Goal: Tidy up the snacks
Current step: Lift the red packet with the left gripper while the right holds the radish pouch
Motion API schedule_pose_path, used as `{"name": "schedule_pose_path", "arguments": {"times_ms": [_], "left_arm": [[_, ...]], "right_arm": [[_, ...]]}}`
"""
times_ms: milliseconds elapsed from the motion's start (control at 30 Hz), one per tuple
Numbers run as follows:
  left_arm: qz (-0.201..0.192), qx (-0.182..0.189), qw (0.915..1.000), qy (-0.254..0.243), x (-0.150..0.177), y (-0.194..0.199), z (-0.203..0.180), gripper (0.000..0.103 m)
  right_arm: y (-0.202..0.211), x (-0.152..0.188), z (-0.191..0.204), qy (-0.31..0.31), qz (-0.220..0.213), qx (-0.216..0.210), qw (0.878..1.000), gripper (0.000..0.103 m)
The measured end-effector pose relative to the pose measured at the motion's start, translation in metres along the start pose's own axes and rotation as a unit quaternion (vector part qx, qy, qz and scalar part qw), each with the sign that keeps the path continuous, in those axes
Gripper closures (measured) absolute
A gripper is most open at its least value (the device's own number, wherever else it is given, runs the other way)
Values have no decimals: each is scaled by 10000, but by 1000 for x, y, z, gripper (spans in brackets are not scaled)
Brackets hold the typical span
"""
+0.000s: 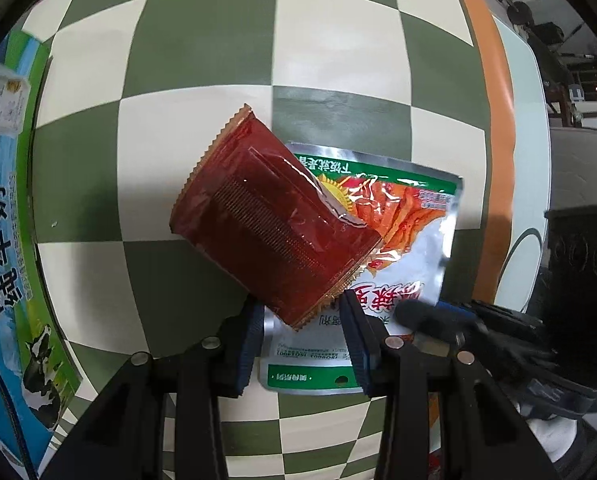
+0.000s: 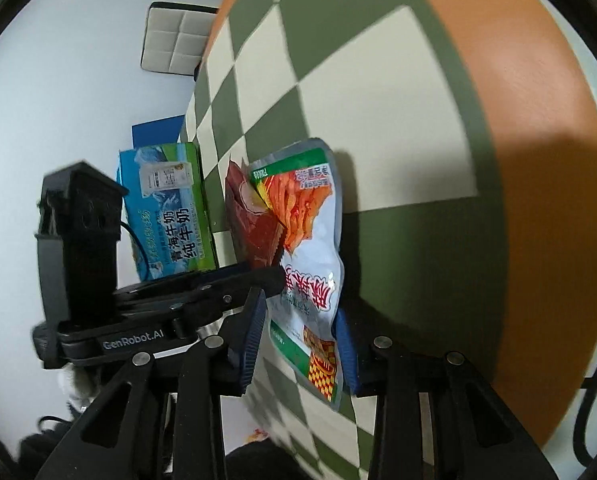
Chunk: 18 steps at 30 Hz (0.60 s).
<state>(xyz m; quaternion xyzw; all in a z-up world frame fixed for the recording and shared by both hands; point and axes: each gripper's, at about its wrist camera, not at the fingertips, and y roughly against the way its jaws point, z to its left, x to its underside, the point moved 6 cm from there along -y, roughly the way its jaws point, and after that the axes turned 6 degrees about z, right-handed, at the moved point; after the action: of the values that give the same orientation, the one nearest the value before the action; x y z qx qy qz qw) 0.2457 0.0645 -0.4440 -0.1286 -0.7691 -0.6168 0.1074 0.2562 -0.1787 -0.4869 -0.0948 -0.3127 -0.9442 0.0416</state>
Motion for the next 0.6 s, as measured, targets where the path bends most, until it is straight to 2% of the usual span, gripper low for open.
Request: {"name": "schedule_pose_path", "arguments": {"times_ms": [33,133,233,600], "left_arm": [[24,15,10000,30,2,0,4,67],[-64,-160,9998,-34,4,2,11,67],[-114,-175,9998,-54,8,7,15,68],[-437,-148,9987,-239,25,42,26,69]], "right_arm": [[2,1,-2,-29,-66,102,9999,94],[9,8,6,135,-408,328,9985,94],[13,13,17,279,-668,513,9961,95],[43,35,41,453,-1134,897,9885,96]]}}
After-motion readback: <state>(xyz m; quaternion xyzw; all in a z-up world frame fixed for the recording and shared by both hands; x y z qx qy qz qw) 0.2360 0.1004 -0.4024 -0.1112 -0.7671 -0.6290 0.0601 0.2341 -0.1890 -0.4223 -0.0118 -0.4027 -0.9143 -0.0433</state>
